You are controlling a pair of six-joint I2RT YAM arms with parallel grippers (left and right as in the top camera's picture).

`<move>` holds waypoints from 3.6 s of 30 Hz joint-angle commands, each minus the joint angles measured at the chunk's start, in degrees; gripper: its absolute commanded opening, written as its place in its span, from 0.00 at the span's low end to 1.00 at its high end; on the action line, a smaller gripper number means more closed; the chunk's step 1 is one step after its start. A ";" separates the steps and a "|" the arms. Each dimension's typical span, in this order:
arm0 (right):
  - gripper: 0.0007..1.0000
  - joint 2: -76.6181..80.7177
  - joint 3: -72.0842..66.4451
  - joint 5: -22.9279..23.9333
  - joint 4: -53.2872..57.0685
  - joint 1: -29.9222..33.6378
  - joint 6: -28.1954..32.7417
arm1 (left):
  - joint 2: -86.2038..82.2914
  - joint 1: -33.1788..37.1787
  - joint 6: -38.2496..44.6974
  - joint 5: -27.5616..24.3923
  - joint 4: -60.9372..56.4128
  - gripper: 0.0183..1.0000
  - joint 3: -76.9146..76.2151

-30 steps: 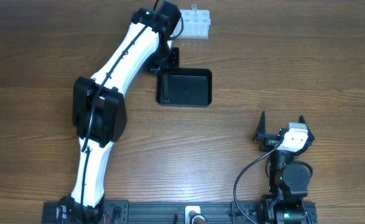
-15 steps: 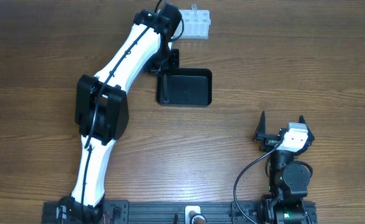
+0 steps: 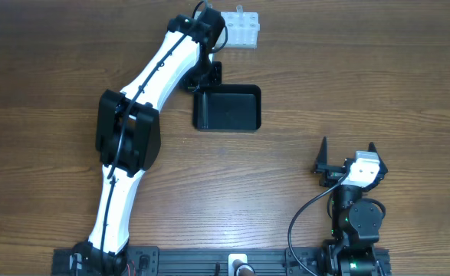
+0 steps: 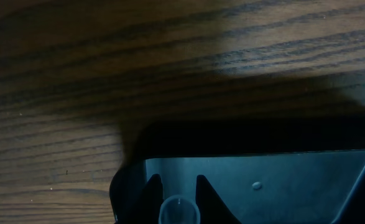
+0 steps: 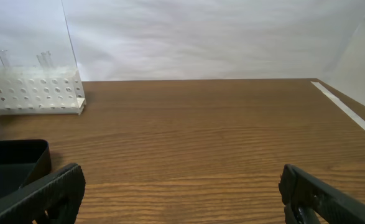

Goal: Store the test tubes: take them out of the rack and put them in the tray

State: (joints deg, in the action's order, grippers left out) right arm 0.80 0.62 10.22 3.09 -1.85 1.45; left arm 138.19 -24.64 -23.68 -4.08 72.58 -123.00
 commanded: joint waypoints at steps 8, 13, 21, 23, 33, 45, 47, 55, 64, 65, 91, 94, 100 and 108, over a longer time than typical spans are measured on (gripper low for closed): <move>0.99 -0.50 -0.31 -0.28 0.22 0.26 -0.09 | 0.42 0.02 -0.55 0.72 -1.49 0.12 -0.87; 0.99 -0.50 -0.31 -0.28 0.22 0.26 -0.09 | 0.42 0.00 -0.55 0.74 -1.49 0.11 -0.87; 0.99 -0.50 -0.31 -0.28 0.22 0.26 -0.09 | 0.42 0.00 -0.55 1.84 -1.49 0.11 -0.87; 0.99 -0.50 -0.31 -0.28 0.22 0.26 -0.09 | 0.42 0.00 -0.55 2.23 -1.49 0.11 -0.87; 0.99 -0.50 -0.31 -0.28 0.22 0.26 -0.09 | 0.83 0.00 -0.55 2.23 -2.12 0.12 -0.87; 0.99 -0.50 -0.31 -0.28 0.22 0.26 -0.09 | 1.38 0.00 -0.57 2.23 -2.60 0.12 -0.87; 0.99 -0.50 -0.31 -0.28 0.22 0.26 -0.09 | 1.53 0.00 -0.55 2.21 -2.73 0.12 -0.87; 0.99 -0.50 -0.31 -0.28 0.22 0.26 -0.09 | 2.51 -0.02 -0.57 2.19 -2.97 0.12 -0.87; 0.99 -0.50 -0.31 -0.28 0.22 0.26 -0.09 | 2.51 0.00 -0.57 2.21 -3.26 0.32 -0.87; 0.99 -0.50 -0.31 -0.28 0.22 0.26 -0.09 | 2.51 0.00 -0.57 2.21 -3.23 0.33 -0.87; 0.99 -0.50 -0.31 -0.28 0.22 0.26 -0.09 | -11.54 -0.66 4.37 12.92 -23.87 0.58 -0.90; 0.99 -0.50 -0.31 -0.28 0.22 0.26 -0.09 | -11.52 -0.63 6.05 14.29 -27.85 0.58 -0.87; 0.99 -0.50 -0.31 -0.28 0.22 0.26 -0.09 | -9.09 -0.59 8.24 18.97 -35.04 0.63 -0.87; 0.99 -0.50 -0.31 -0.28 0.22 0.26 -0.09 | -4.17 -0.17 11.52 18.97 -41.86 0.69 -0.87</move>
State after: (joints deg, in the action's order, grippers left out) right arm 0.80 0.62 10.20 3.09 -1.85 1.54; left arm 130.98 -25.17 -14.13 13.78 31.83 -123.33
